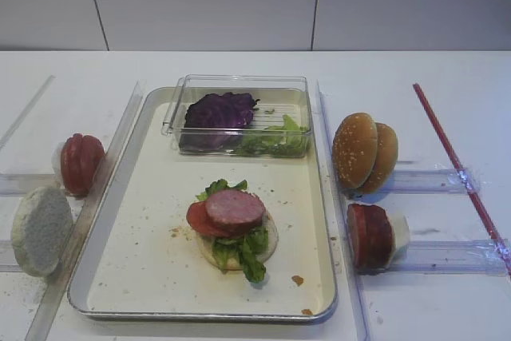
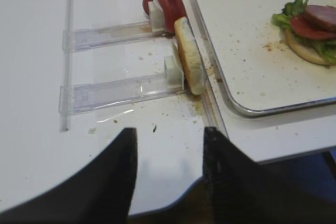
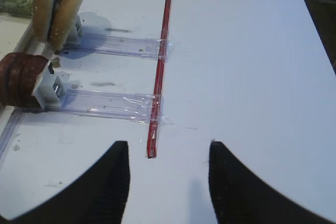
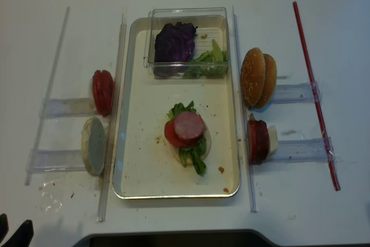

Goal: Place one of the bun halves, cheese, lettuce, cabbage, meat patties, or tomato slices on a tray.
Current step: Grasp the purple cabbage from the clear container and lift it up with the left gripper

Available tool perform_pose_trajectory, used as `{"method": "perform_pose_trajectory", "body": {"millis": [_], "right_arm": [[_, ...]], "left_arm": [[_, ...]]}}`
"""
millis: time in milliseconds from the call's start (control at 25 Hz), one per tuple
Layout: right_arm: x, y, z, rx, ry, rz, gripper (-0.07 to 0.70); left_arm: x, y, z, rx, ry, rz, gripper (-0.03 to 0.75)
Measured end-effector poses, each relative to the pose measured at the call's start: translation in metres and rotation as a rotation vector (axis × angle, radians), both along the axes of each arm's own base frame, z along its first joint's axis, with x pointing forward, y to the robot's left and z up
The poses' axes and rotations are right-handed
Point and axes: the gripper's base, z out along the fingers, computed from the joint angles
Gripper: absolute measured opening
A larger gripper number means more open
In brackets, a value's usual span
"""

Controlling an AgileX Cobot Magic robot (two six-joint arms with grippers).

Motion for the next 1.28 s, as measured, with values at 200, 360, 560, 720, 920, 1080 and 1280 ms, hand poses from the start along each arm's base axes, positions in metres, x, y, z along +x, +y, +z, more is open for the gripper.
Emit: {"method": "perform_pose_trajectory", "body": {"millis": [200, 360, 560, 720, 920, 1080, 1280], "right_arm": [[0.0000, 0.0000, 0.0000, 0.000, 0.000, 0.000, 0.382], [0.0000, 0.0000, 0.0000, 0.000, 0.000, 0.000, 0.382], [0.0000, 0.0000, 0.0000, 0.000, 0.000, 0.000, 0.382], [0.0000, 0.0000, 0.0000, 0.000, 0.000, 0.000, 0.382], [0.0000, 0.0000, 0.0000, 0.000, 0.000, 0.000, 0.382], [0.0000, 0.0000, 0.0000, 0.000, 0.000, 0.000, 0.382], [0.0000, 0.0000, 0.0000, 0.000, 0.000, 0.000, 0.382]], "left_arm": [[0.0000, 0.0000, 0.0000, 0.000, 0.000, 0.000, 0.285], [0.0000, 0.0000, 0.0000, 0.000, 0.000, 0.000, 0.285], [0.0000, 0.0000, 0.0000, 0.000, 0.000, 0.000, 0.285], [0.0000, 0.0000, 0.0000, 0.000, 0.000, 0.000, 0.285], [0.0000, -0.0005, 0.0000, -0.005, 0.000, -0.003, 0.285], [0.0000, -0.0006, 0.0001, -0.006, 0.000, -0.004, 0.285], [0.0090, -0.0007, 0.0032, -0.005, 0.067, -0.004, 0.285]]}}
